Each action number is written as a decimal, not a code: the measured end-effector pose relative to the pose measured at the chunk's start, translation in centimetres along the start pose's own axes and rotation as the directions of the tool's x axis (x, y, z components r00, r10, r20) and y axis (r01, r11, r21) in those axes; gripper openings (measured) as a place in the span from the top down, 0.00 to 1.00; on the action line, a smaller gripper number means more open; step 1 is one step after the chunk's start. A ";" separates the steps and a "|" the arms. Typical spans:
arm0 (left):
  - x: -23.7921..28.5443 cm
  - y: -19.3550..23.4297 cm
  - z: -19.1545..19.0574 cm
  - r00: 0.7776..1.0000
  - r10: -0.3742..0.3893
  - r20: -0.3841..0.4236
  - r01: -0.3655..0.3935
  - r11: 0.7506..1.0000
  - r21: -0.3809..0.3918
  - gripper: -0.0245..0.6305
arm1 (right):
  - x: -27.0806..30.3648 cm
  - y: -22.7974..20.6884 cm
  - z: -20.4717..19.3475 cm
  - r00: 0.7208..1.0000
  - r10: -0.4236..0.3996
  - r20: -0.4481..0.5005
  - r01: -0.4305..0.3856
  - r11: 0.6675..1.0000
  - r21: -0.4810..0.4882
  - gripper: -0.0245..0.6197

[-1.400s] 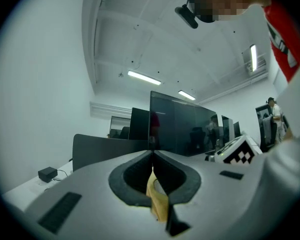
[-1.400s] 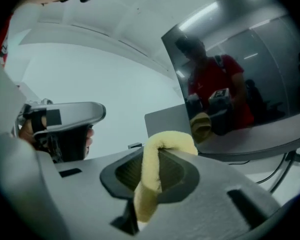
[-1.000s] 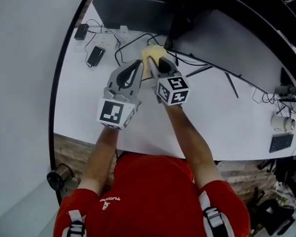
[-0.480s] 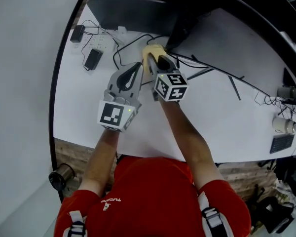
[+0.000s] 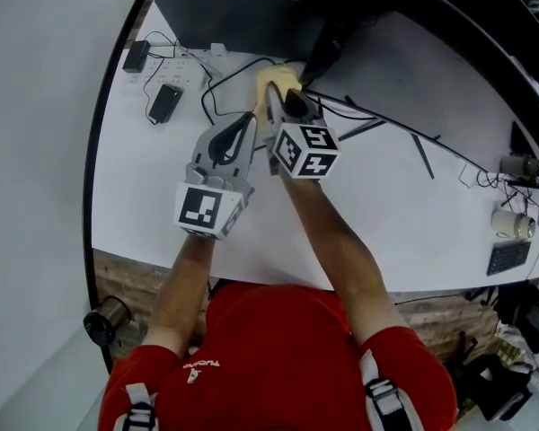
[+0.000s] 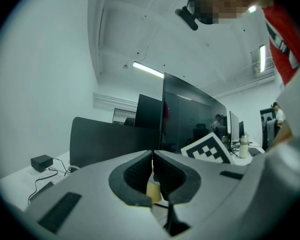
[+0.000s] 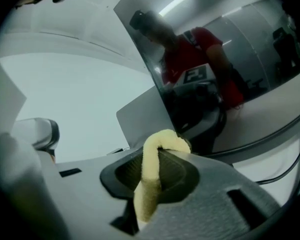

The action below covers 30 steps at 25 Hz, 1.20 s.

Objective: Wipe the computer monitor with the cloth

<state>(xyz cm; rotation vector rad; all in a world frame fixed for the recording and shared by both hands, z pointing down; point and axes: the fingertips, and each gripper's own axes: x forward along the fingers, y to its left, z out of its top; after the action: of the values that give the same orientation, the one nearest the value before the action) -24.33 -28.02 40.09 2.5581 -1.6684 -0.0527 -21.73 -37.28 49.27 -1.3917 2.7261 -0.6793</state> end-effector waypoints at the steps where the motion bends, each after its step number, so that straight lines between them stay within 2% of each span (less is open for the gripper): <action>1: -0.2 0.0 -0.1 1.000 0.001 0.004 -0.001 1.000 0.001 0.95 | -0.1 0.1 0.4 1.000 0.003 0.005 -0.003 1.000 -0.001 0.87; 19: -2.1 -1.4 2.2 0.997 0.004 0.076 -0.005 1.000 0.015 0.95 | -2.8 4.3 10.0 0.991 0.053 0.120 -0.046 0.997 -0.058 0.87; 30: -3.0 -2.7 4.5 0.993 -0.022 0.115 0.019 1.000 0.023 0.95 | -5.1 7.2 16.7 0.980 0.065 0.187 -0.048 0.995 -0.092 0.87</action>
<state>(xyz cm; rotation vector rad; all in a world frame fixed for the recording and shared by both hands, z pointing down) -23.45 -24.49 35.30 2.6350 -1.6901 -0.1889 -20.88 -35.95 30.47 -1.3135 2.6617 -0.4059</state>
